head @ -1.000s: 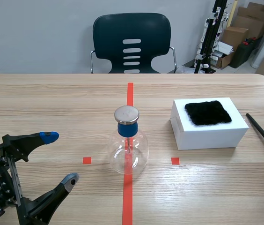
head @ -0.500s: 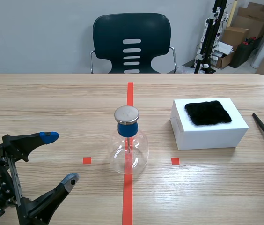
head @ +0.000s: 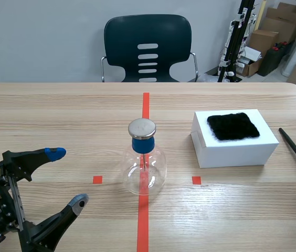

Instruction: Do the electroscope experiment. pick up the black charging rod

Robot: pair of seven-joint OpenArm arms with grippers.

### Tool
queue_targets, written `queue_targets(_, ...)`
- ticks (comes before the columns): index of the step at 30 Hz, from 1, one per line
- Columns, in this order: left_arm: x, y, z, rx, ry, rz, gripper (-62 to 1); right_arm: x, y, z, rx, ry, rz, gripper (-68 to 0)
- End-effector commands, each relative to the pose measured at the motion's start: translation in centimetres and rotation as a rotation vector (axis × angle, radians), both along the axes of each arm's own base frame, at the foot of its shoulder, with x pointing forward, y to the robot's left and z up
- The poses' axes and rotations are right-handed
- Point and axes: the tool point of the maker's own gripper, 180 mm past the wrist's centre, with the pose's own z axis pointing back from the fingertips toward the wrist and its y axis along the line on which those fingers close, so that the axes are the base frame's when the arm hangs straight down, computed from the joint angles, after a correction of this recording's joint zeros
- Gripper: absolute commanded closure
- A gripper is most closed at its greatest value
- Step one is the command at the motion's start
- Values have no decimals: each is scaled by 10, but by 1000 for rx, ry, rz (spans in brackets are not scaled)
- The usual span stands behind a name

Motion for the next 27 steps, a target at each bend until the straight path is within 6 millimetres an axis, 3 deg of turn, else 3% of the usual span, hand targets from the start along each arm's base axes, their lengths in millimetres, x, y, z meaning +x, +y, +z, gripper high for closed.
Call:
queue_targets(1,1,1,7,-25,-16,5,-623,15,-9,19,-31,-46,19,-4)
queue_targets(14,1,0,6,-23,-15,2,-623,20,-17,51,-41,-91,45,-4)
queue_targets(20,2,-1,0,8,6,2,-623,21,-22,85,-77,-155,73,-4)
queue_targets(27,2,-1,-1,14,9,3,-623,25,-15,137,-157,-307,148,-4)
